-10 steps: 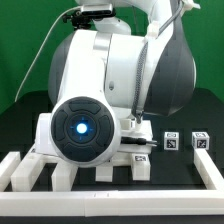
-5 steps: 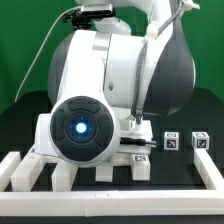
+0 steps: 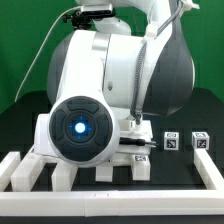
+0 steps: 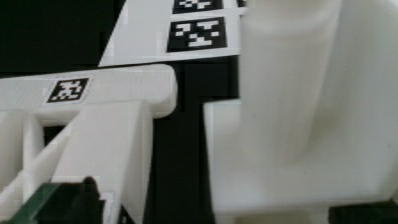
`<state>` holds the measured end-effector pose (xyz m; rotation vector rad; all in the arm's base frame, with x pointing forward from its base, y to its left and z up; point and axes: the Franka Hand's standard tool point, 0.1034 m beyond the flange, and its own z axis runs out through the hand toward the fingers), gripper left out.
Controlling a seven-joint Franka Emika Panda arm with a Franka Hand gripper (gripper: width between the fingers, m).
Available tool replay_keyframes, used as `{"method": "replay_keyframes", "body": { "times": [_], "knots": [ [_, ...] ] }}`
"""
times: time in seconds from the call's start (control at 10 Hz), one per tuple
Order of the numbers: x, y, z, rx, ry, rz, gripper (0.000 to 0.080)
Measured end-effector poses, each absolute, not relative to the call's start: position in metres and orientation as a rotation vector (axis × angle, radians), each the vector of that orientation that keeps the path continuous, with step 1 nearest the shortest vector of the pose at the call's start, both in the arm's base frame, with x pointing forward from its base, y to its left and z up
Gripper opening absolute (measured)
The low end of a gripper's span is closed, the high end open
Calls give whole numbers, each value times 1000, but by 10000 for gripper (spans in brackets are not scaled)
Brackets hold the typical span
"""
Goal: Assemble chair
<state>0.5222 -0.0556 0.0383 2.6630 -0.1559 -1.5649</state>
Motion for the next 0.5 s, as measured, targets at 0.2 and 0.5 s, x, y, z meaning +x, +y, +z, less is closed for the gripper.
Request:
{"method": "replay_keyframes", "body": {
  "times": [0.2, 0.5],
  "knots": [
    [538, -58, 54, 2706, -155, -1488, 649],
    [573, -59, 79, 2887, -112, -1128, 649]
  ]
}}
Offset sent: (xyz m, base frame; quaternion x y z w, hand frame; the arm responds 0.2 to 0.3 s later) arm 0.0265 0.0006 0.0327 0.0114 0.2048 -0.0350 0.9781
